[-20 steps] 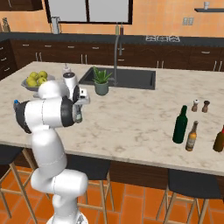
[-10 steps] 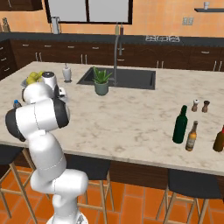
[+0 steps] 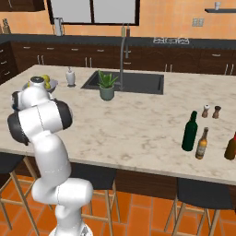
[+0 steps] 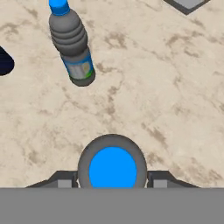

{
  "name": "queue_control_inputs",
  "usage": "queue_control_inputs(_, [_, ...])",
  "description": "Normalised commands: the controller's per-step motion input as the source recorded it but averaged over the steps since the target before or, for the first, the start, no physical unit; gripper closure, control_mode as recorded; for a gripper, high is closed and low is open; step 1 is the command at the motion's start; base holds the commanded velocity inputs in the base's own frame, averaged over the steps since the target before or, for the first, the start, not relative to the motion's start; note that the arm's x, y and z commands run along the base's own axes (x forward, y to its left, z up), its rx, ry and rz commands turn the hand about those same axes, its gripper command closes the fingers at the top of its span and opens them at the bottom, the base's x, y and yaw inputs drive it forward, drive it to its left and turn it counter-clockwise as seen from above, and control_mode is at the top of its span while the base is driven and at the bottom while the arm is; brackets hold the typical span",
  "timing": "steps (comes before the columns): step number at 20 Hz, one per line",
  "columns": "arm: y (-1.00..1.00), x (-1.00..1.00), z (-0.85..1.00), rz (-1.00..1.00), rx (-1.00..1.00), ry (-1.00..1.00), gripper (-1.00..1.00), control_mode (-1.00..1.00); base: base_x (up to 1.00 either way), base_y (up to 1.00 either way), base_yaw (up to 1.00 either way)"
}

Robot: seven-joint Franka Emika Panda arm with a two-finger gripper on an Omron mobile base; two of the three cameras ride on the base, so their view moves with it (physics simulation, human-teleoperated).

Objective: Move the plastic bottles in the middle to the plastics group, and the glass bottles in the middle to the glass group.

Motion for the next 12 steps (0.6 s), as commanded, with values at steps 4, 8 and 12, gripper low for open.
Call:
queue_control_inputs(4, [0.46,0.00,-0.02,0.17,0.00,0.00,1.00,-1.00,0.00,0.00,0.00])
queue_control_inputs(8, [0.31,0.00,-0.01,0.10,0.00,0.00,1.00,-1.00,0.00,0.00,0.00])
queue_control_inputs(12, [0.47,0.00,-0.14,0.07,0.00,0.00,1.00,-1.00,0.00,0.00,0.00])
